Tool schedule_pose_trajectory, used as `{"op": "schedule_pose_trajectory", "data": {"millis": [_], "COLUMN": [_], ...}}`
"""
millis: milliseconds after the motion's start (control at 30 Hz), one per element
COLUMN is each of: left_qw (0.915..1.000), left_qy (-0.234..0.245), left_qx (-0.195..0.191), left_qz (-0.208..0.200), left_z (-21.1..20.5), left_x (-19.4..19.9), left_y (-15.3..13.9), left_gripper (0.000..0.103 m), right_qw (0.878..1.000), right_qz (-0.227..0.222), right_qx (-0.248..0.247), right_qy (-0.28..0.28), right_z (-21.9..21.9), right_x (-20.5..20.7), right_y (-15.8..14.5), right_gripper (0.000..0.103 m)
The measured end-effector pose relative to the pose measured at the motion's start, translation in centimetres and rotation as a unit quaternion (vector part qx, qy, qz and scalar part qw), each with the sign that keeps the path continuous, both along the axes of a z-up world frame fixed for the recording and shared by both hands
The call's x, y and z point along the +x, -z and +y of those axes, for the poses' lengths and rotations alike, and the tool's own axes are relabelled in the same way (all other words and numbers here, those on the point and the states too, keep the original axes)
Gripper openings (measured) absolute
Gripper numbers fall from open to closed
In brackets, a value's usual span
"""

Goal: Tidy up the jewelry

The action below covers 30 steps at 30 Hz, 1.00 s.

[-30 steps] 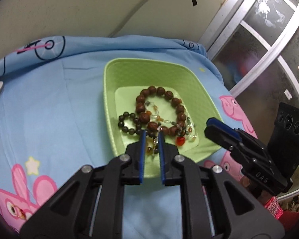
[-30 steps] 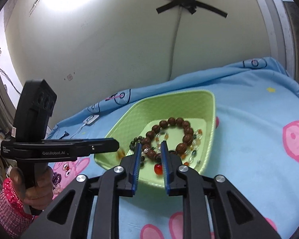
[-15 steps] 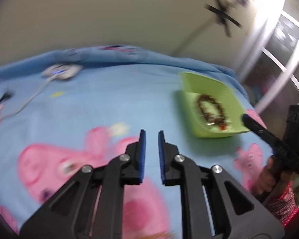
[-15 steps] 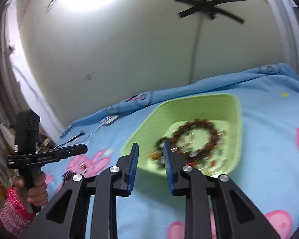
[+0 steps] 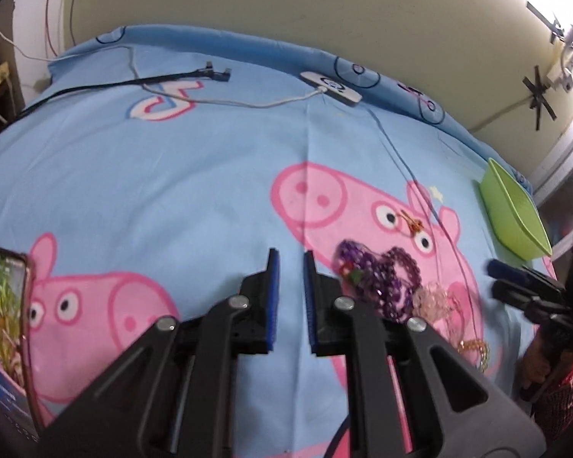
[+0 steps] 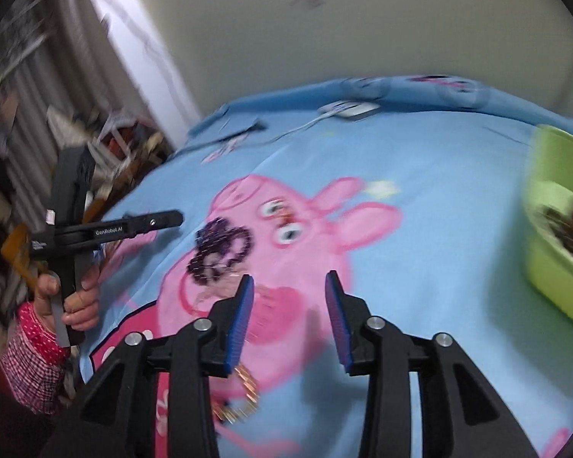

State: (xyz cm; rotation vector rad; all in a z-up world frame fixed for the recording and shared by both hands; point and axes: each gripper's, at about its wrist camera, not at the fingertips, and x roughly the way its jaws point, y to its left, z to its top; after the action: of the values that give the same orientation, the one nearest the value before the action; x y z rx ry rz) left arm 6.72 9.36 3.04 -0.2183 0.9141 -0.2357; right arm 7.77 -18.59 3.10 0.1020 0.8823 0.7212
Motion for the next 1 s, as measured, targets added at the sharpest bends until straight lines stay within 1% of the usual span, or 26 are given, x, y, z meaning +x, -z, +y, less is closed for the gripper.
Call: {"op": "schedule_pose_trajectory", "data": {"millis": [133,167,233,267,333,367,400,433,500,533,600,667,700,767,833,900,1000], "left_qw": [0.9993,0.999,0.9985,0.9982,0.9971,0.9965,0.9961,0.9955,0.9944,0.9933,0.9913,0.9884,0.9876,0.9883,0.9903,0.9922,0.9936], "left_qy": [0.033,0.04,0.05,0.056,0.073,0.081,0.087,0.094,0.105,0.114,0.13,0.149,0.154,0.151,0.138,0.123,0.105], "left_qx": [-0.017,-0.021,-0.023,-0.021,-0.023,-0.02,-0.017,-0.008,0.0,-0.01,-0.017,-0.025,-0.025,-0.014,-0.011,-0.022,-0.04], "left_qz": [-0.004,-0.003,-0.004,-0.005,-0.003,-0.001,-0.001,0.002,0.014,0.014,0.016,0.011,0.011,0.008,0.007,0.006,0.0], "left_z": [-1.1,-1.4,-2.1,-2.6,-3.4,-3.8,-4.0,-4.2,-4.2,-4.0,-3.8,-3.7,-3.6,-3.3,-2.8,-1.8,-1.0], "left_x": [-0.2,0.0,0.3,0.4,0.5,0.3,0.2,-0.2,-0.8,-1.6,-2.9,-4.6,-5.1,-6.0,-6.1,-5.7,-5.0], "left_y": [0.0,-0.1,0.0,0.1,0.4,0.6,0.8,1.1,1.7,1.8,1.8,1.6,1.6,1.5,1.4,1.2,0.6], "left_gripper": [0.011,0.017,0.023,0.023,0.023,0.021,0.016,0.008,0.007,0.004,0.004,0.004,0.004,0.004,0.004,0.004,0.004], "right_qw": [0.999,0.999,0.999,0.999,0.997,0.997,0.995,0.993,0.989,0.986,0.982,0.979,0.979,0.984,0.99,0.994,0.997], "right_qz": [0.001,0.002,0.012,0.017,0.026,0.02,0.015,0.016,0.018,0.018,0.02,0.042,0.042,0.032,0.026,0.025,0.017], "right_qx": [-0.025,-0.029,-0.031,-0.035,-0.053,-0.06,-0.066,-0.071,-0.074,-0.075,-0.071,-0.054,-0.049,-0.041,-0.027,-0.016,-0.013], "right_qy": [-0.021,-0.022,-0.025,-0.029,-0.042,-0.052,-0.068,-0.091,-0.127,-0.147,-0.174,-0.193,-0.193,-0.172,-0.139,-0.101,-0.077], "right_z": [4.2,4.9,6.1,6.5,7.4,7.6,7.9,8.1,8.4,8.4,8.3,7.7,7.3,6.5,5.6,5.1,5.9], "right_x": [1.0,1.3,1.9,2.1,1.9,1.4,0.8,-0.1,-1.8,-2.8,-4.2,-4.9,-5.1,-4.6,-3.5,-2.0,-0.1], "right_y": [0.4,0.5,0.7,0.8,1.3,1.2,1.1,1.1,1.0,1.0,0.8,0.9,0.7,0.3,-0.2,-0.7,-1.0], "right_gripper": [0.021,0.021,0.021,0.021,0.016,0.013,0.011,0.011,0.011,0.011,0.011,0.011,0.011,0.011,0.011,0.011,0.011]}}
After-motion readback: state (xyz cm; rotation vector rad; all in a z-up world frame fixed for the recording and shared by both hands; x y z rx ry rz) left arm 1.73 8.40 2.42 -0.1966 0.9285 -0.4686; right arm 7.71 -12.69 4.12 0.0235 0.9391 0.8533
